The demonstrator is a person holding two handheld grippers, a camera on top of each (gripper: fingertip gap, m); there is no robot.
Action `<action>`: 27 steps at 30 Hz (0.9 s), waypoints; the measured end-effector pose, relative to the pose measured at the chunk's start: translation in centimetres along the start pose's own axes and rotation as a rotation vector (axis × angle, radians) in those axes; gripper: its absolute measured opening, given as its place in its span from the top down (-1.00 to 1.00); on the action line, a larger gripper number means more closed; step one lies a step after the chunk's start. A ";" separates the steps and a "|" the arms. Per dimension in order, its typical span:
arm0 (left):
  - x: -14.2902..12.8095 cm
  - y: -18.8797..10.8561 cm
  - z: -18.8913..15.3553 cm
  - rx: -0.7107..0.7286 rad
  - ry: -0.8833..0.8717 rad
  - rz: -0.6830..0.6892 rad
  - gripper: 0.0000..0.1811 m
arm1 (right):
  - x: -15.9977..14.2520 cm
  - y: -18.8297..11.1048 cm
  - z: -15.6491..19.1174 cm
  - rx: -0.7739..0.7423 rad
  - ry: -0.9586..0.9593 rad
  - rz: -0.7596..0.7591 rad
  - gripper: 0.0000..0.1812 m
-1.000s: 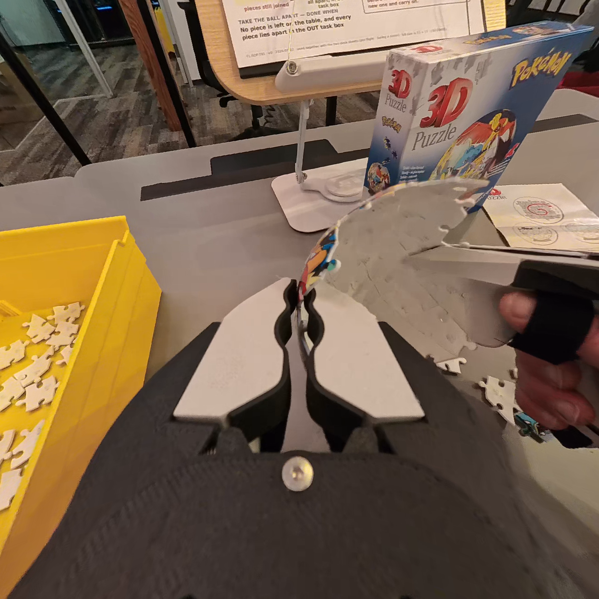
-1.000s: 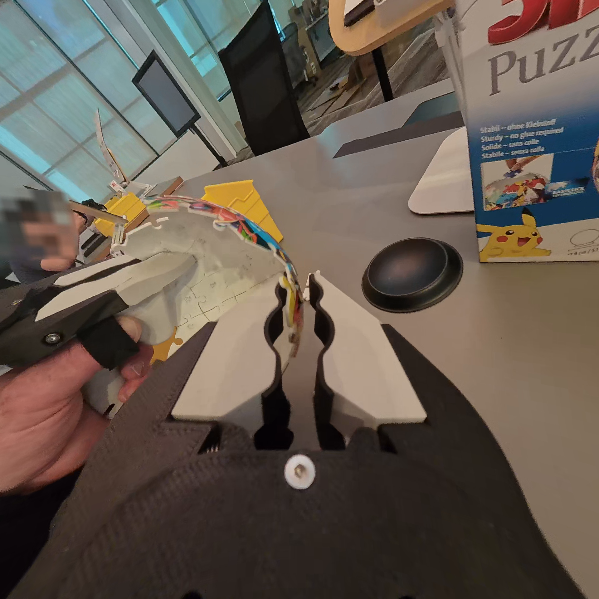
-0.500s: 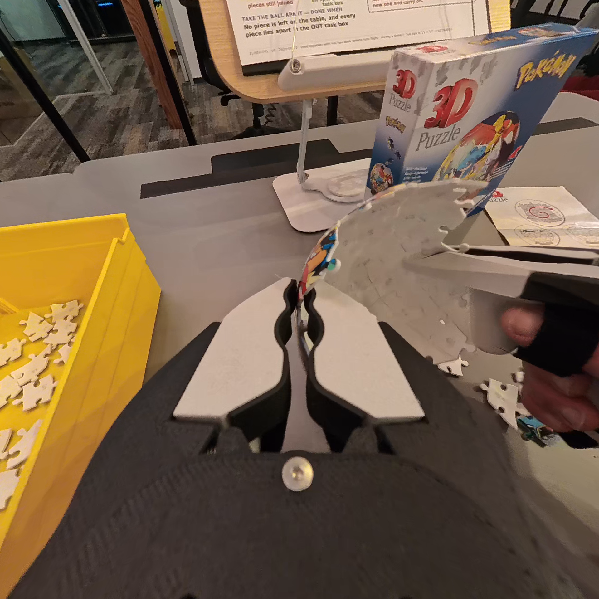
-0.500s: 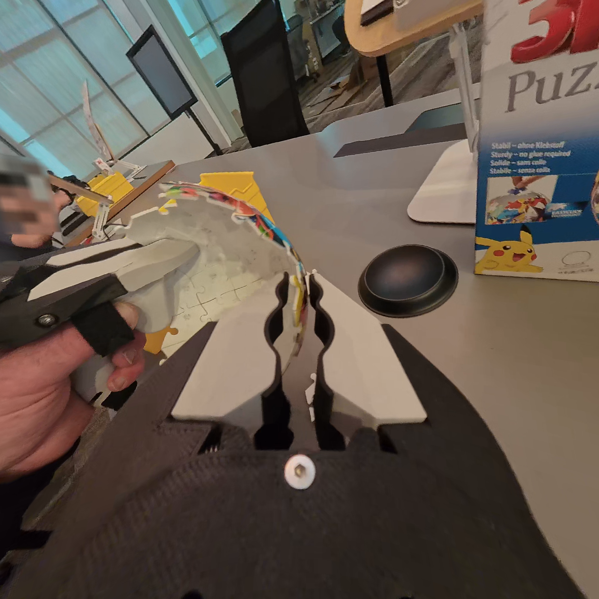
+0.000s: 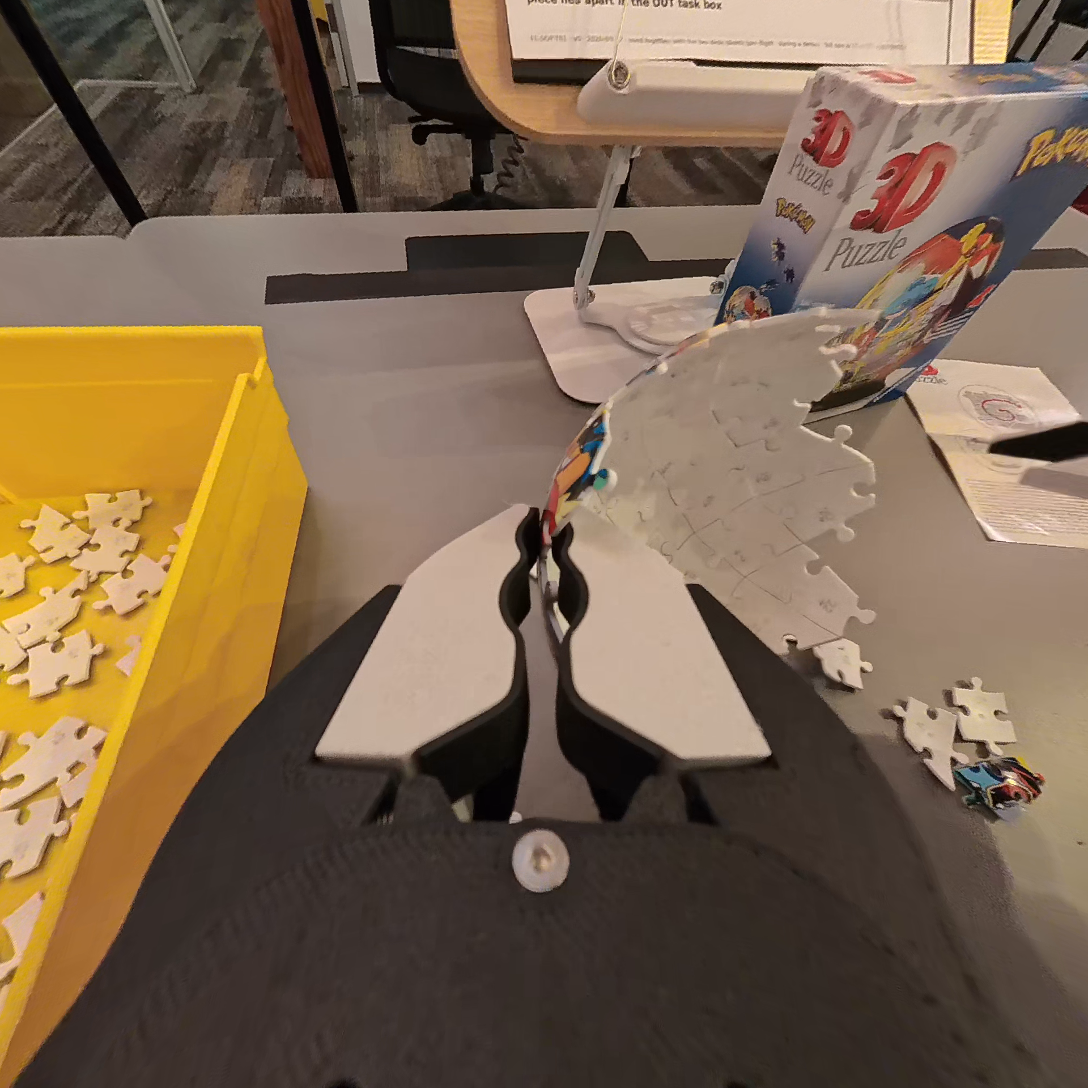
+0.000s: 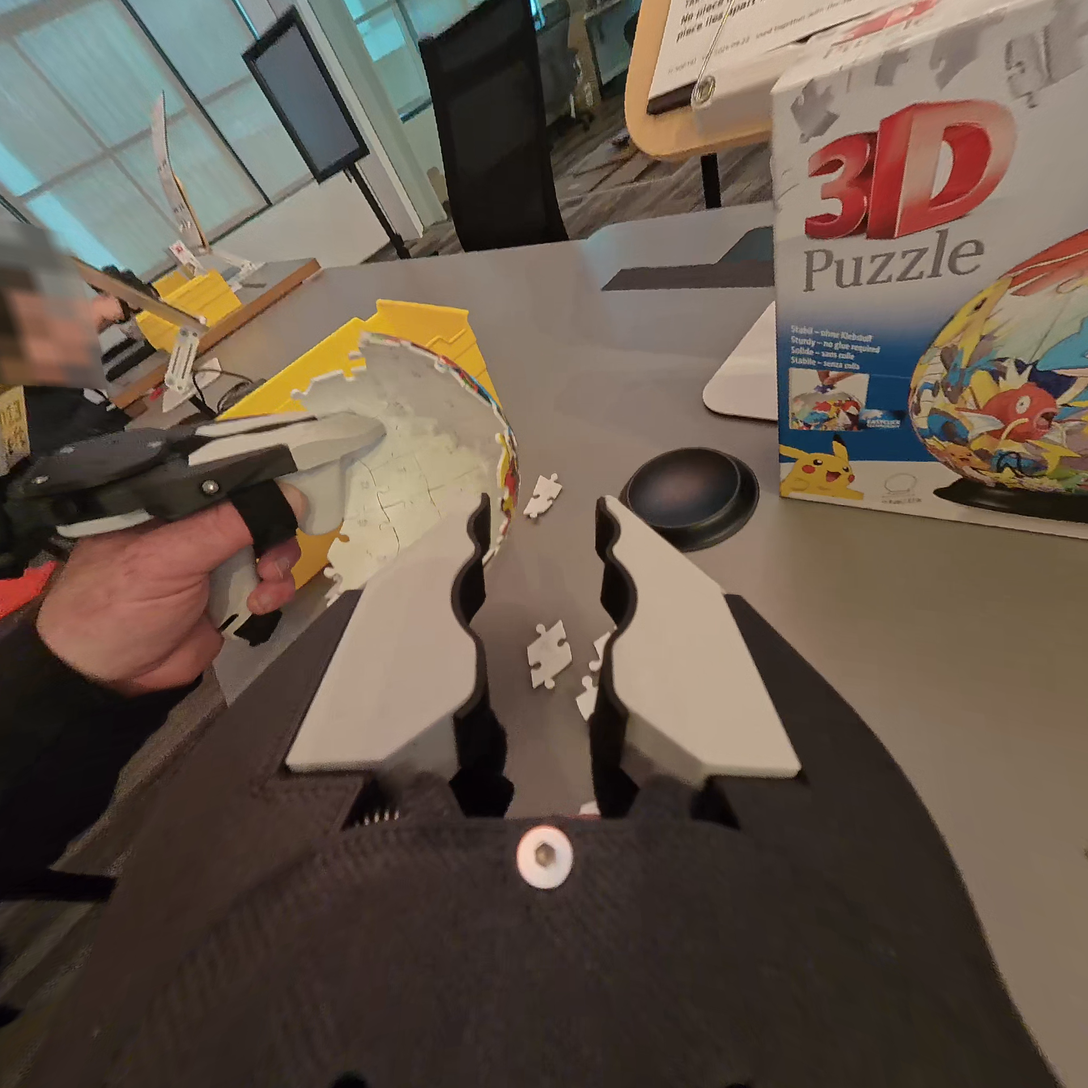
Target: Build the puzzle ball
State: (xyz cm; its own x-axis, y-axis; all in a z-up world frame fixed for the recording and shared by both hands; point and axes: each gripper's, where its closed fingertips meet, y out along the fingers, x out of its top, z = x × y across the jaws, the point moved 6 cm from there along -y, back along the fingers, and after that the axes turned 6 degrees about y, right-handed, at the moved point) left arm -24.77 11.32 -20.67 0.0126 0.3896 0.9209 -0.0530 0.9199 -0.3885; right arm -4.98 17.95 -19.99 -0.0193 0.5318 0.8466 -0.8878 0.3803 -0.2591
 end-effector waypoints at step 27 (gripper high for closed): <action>-2.6 -4.5 2.7 0.073 0.194 0.141 0.97 | -12.1 1.1 6.4 0.164 -0.669 0.636 0.54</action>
State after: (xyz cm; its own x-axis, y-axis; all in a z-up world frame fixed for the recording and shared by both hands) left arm -27.29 6.07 -21.20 0.1914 0.5216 0.8315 -0.1393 0.8530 -0.5030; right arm -8.67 7.12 -27.60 -0.7386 0.0379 0.6731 -0.6725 0.0293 -0.7395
